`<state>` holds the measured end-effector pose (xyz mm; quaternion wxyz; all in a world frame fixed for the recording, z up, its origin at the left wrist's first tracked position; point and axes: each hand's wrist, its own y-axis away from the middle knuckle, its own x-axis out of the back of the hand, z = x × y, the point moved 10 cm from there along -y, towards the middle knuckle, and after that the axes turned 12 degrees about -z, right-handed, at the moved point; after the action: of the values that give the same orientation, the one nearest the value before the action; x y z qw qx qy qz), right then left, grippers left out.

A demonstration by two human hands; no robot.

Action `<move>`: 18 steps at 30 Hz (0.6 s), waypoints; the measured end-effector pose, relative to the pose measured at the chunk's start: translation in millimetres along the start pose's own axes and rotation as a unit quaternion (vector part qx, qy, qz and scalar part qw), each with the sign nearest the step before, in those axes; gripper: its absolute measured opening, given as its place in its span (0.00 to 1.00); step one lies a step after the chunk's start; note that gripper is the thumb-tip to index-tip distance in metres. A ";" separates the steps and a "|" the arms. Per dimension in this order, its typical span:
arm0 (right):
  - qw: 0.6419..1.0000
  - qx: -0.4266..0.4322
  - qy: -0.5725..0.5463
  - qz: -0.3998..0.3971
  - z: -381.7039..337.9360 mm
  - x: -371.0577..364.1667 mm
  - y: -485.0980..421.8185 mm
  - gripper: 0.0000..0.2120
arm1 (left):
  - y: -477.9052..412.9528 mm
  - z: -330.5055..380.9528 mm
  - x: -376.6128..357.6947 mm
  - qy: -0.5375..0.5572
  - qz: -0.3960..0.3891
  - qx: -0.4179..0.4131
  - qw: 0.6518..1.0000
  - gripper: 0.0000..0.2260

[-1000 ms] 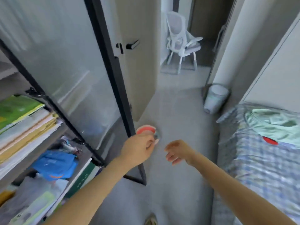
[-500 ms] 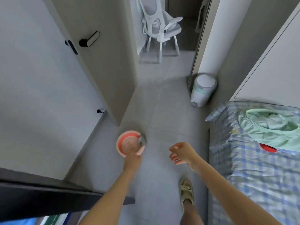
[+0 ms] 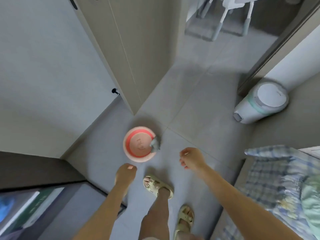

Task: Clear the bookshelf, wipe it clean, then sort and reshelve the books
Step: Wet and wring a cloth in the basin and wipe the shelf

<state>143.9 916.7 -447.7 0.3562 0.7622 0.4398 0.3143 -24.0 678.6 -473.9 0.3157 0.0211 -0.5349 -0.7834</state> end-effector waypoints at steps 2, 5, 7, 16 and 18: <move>1.000 -0.005 0.022 0.000 -10.6 -3.1 -36.6 0.11 | -29.4 3.6 5.6 0.019 0.006 0.012 1.000 0.10; 0.997 -0.015 0.078 0.005 -25.1 -9.1 -104.2 0.10 | -87.2 11.8 12.7 0.041 0.008 0.019 0.999 0.09; 0.991 -0.014 0.130 -0.002 -31.0 -18.8 -156.6 0.07 | -134.6 14.6 15.2 0.053 0.008 0.017 0.998 0.06; 0.937 -0.041 0.342 -0.053 6.8 -85.0 -399.6 0.17 | -334.1 -46.4 -34.2 0.157 0.000 0.070 0.985 0.12; 0.926 -0.044 0.371 -0.060 21.0 -101.4 -457.6 0.20 | -379.8 -62.9 -50.5 0.167 -0.001 0.072 0.983 0.13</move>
<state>-85.9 984.9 -851.0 0.2189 0.5471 0.5715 0.5711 -139.5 739.7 -839.6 0.3977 0.1745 -0.5297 -0.7286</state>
